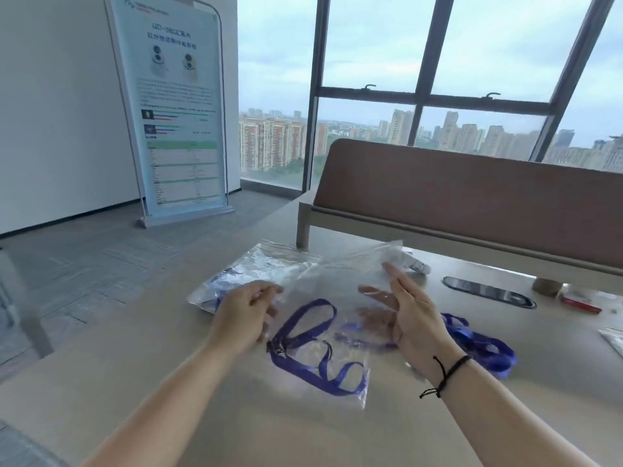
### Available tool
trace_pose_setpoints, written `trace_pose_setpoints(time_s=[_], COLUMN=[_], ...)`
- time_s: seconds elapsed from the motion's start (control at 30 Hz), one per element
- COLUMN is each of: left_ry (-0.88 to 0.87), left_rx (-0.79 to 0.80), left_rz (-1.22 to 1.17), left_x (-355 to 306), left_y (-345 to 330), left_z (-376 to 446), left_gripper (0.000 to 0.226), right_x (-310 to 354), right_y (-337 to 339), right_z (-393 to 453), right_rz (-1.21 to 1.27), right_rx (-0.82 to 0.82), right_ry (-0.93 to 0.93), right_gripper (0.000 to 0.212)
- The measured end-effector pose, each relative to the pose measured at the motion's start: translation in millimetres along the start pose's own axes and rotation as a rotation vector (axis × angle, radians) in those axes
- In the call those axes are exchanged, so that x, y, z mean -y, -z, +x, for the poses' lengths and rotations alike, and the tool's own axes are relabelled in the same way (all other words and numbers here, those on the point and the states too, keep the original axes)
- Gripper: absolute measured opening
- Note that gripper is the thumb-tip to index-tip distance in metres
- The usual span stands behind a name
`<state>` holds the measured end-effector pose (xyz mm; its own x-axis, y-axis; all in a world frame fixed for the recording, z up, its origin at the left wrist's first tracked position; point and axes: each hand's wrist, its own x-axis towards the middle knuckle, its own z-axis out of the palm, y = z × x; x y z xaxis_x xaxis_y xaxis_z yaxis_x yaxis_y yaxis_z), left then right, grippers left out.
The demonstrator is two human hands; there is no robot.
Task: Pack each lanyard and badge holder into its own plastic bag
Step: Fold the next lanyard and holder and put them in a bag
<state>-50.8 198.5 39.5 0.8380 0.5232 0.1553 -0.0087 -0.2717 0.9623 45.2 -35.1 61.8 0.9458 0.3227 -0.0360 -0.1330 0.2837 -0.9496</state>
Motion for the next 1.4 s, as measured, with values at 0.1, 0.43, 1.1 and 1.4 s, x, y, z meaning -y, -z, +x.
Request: trace_pose_setpoints(time_s=[0.1,0.43,1.1,1.4], left_ry=[-0.119,-0.194,-0.104,-0.187], left_rx=[-0.123,-0.218,0.338,0.219], left_rz=[0.169,0.400,1.155,1.138], left_x=[3.0,28.8,64.3,60.3], left_y=[31.4,74.2,38.8,38.2], left_z=[38.1,117.3,97.9,88.6], left_gripper=[0.022,0.030,0.054,0.056], right_x=[-2.8,-26.3,-128.2,-108.2], right_y=[-40.7,-108.8,-142.4,-132.5], right_z=[34.8,122.5,119.4,95.5], right_rz=[-0.006,-0.084,-1.565,-1.336], right_rx=[0.031,-0.019,0.292,0.298], right_ry=[0.000,-0.100,0.245,0.239], right_gripper=[0.036,0.045,0.058,0.058])
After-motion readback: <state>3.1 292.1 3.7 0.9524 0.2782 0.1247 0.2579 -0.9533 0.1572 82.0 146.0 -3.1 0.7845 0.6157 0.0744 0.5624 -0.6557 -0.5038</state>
